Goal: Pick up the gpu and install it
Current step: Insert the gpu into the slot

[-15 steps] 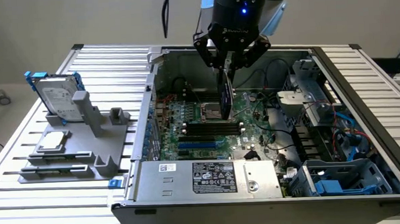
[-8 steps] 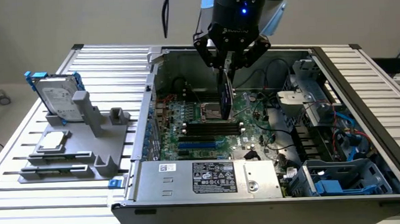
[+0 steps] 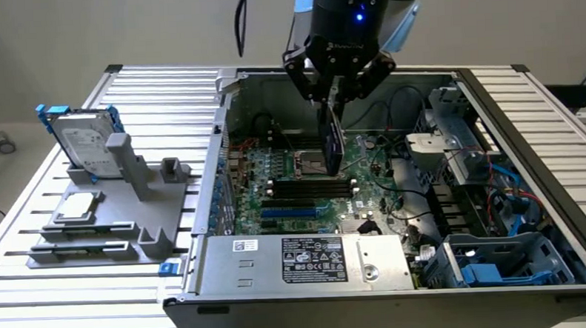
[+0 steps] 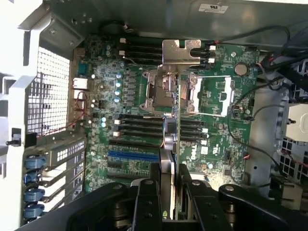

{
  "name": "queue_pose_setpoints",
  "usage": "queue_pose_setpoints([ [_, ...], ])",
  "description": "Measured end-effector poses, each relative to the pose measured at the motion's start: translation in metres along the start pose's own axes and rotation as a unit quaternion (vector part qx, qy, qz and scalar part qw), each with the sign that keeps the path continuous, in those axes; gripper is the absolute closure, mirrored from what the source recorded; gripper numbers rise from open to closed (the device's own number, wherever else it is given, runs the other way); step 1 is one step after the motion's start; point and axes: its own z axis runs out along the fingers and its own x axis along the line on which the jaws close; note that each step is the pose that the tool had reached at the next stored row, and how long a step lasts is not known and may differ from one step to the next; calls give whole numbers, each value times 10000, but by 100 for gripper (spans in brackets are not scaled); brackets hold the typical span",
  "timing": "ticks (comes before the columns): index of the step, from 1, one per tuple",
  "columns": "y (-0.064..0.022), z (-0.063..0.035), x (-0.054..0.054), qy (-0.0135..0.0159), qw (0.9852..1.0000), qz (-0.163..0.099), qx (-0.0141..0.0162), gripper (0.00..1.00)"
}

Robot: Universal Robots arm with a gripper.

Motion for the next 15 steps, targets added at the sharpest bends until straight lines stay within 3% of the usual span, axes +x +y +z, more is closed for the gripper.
queue_pose_setpoints([
  [4,0,11,0,9,9993,-364,14,74],
  [7,-1,19,0,17,9980,-639,24,74],
  [11,-1,29,-1,26,9950,-995,37,74],
  [15,-1,40,-2,35,9907,-1357,51,74],
])
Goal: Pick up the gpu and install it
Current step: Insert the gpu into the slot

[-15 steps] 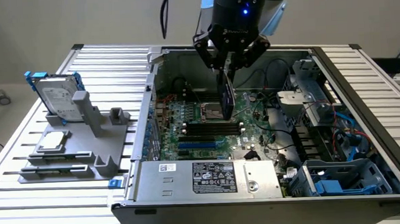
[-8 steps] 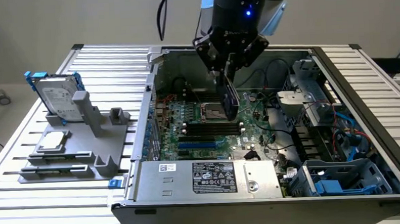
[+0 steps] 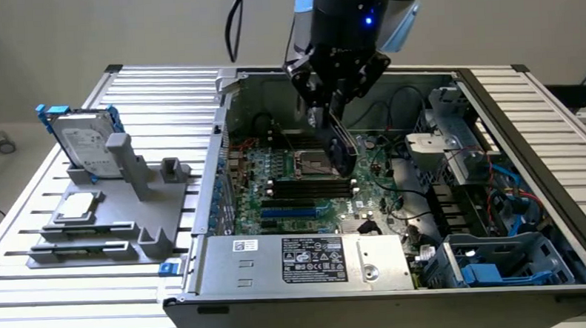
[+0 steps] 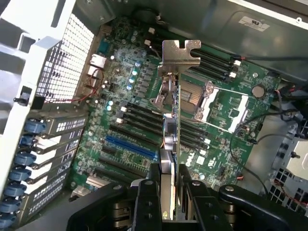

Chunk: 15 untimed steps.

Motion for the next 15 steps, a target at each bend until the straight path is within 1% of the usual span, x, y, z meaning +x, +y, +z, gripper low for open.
queue_pose_setpoints([
  [2,0,5,0,4,9998,-179,7,74],
  [4,0,11,0,9,9993,-364,14,74],
  [6,0,16,0,14,9985,-543,21,74],
  [8,0,22,-1,18,9974,-726,27,74],
  [11,-1,30,-1,26,9950,-1002,38,74],
  [13,-1,36,-1,30,9930,-1180,45,74],
  [15,-1,42,-1,35,9907,-1359,52,74],
])
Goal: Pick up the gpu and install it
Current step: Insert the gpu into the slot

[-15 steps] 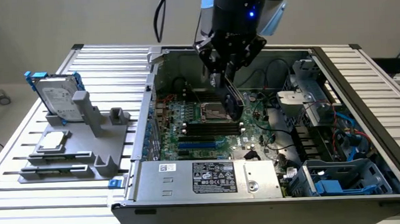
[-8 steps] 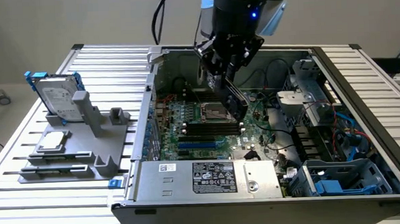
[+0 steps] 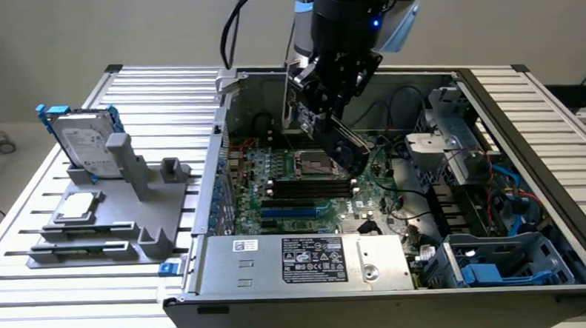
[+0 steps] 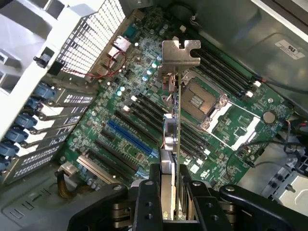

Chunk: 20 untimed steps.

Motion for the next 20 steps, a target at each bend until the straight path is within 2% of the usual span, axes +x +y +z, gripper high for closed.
queue_pose_setpoints([
  [5,0,17,-1,11,9990,-454,17,74],
  [10,-1,34,-1,23,9959,-907,34,74],
  [15,-1,52,-2,35,9907,-1356,51,74],
  [20,-2,72,-3,47,9835,-1805,68,74],
])
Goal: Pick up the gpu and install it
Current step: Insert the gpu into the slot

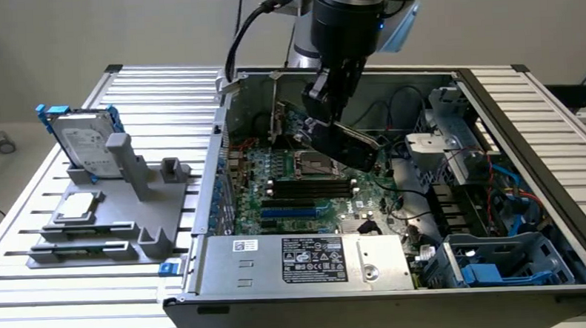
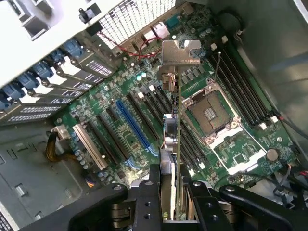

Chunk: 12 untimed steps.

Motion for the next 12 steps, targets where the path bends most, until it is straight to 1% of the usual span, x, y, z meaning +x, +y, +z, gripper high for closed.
queue_pose_setpoints([
  [3,0,14,0,7,9996,-273,10,74],
  [6,-1,32,-1,7,9985,-545,17,74],
  [10,-1,54,-2,-10,9959,-910,16,74],
  [12,-1,64,-2,-30,9940,-1089,9,74],
])
